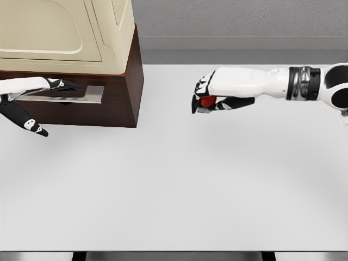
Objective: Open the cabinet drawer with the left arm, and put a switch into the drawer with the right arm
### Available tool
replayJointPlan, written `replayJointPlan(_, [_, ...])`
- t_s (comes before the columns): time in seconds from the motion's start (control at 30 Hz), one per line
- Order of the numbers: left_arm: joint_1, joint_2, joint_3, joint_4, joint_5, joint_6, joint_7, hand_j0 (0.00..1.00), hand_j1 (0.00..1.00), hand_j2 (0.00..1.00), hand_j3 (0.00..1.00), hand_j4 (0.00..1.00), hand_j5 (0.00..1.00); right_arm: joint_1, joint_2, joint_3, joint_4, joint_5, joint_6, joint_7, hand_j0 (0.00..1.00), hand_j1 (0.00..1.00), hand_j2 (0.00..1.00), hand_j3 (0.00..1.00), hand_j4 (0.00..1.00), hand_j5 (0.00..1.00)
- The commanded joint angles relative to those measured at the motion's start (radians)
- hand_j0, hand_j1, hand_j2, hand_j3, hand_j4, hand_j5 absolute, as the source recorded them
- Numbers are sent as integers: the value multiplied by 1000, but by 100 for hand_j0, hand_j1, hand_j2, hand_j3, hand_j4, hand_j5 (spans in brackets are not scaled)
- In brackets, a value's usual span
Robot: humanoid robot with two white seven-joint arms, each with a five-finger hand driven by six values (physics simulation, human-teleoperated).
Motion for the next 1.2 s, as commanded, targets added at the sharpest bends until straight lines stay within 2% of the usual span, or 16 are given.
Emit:
replayJointPlan(0.0, [-2, 1, 1, 0, 4, 2, 0, 100, 100, 100, 100, 100, 100, 0, 11, 2, 0, -8, 3, -1, 54, 54, 54, 54, 54, 54])
replayJointPlan(0.63, [11, 0, 3, 0, 10, 0, 0, 100, 100, 100, 100, 100, 100, -43, 93, 15, 0, -10, 3, -1, 54, 54, 54, 54, 54, 54])
replayJointPlan(0.7, [26, 1, 4, 0, 11, -2, 0, 100, 100, 100, 100, 100, 100, -51, 102, 15, 0, -10, 3, -1, 54, 54, 54, 54, 54, 54])
replayJointPlan(0.87, [29, 1, 4, -3, 16, -5, 0, 100, 100, 100, 100, 100, 100, -72, 107, 23, -8, -13, 3, -1, 54, 54, 54, 54, 54, 54])
replayJointPlan(1.17, [54, 10, 4, -32, 31, -11, 0, 100, 100, 100, 100, 100, 100, -94, 80, 38, -77, -54, 3, -1, 54, 54, 54, 54, 54, 54])
